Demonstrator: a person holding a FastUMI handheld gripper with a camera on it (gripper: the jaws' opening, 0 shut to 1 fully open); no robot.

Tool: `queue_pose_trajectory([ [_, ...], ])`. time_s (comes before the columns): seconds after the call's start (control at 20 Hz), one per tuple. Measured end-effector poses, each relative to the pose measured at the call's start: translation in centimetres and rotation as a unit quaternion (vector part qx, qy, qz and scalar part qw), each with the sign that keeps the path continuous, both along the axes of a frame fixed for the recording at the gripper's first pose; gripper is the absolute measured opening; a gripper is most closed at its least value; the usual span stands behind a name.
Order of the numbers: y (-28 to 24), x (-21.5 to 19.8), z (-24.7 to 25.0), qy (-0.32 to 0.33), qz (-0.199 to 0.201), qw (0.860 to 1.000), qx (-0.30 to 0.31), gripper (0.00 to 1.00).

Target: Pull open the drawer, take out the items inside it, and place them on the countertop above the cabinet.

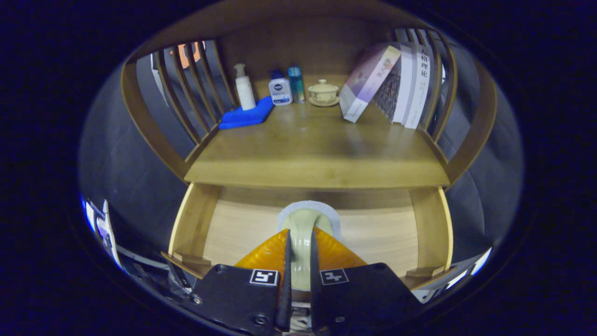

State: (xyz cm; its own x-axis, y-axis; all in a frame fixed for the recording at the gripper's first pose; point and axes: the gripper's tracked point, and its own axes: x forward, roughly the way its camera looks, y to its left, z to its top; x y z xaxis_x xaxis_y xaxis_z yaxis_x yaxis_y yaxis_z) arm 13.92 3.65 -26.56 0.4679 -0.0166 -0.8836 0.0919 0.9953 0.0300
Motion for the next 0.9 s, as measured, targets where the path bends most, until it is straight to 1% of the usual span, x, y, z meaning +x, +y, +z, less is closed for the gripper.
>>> queue_pose_trajectory([
  [0.15,-0.4,2.4,1.7,-0.018,-0.005,1.000,-0.001,0.19],
  [0.35,-1.2,6.7,2.7,-0.025,-0.008,0.999,-0.023,0.20],
  [0.45,-1.3,8.8,2.6,-0.026,-0.013,0.999,-0.026,0.20],
  [0.6,-1.5,12.1,2.3,-0.020,-0.010,0.999,-0.038,0.20],
  [0.75,-0.1,14.4,2.0,-0.008,-0.010,1.000,-0.016,0.20],
  [0.9,-0.5,17.4,1.7,-0.020,-0.014,0.999,-0.037,0.19],
])
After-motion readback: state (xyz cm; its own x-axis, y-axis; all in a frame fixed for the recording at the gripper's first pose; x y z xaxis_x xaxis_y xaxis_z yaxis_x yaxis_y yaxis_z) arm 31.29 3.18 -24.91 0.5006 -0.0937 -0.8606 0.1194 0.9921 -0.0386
